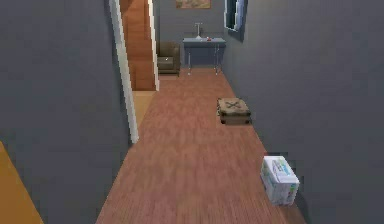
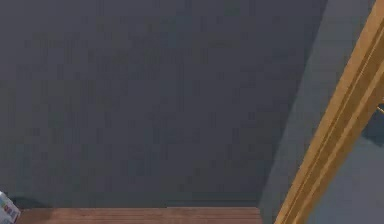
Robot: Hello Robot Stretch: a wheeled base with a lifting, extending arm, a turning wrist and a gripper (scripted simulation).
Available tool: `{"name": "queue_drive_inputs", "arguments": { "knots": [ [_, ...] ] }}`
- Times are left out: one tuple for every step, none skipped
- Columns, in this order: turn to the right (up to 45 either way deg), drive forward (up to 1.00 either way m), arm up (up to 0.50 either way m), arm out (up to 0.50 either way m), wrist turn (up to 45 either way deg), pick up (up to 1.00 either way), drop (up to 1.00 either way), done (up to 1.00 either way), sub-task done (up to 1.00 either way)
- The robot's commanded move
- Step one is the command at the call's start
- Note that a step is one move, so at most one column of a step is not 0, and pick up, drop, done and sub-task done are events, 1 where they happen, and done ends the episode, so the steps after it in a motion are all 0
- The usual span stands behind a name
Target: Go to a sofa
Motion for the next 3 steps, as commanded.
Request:
{"name": "queue_drive_inputs", "arguments": {
  "knots": [
    [15.0, 0.0, 0.0, 0.0, 0.0, 0.0, 0.0, 0.0, 0.0],
    [0.0, 0.45, 0.0, 0.0, 0.0, 0.0, 0.0, 0.0, 0.0],
    [-24.0, 0.0, 0.0, 0.0, 0.0, 0.0, 0.0, 0.0, 0.0]
  ]
}}
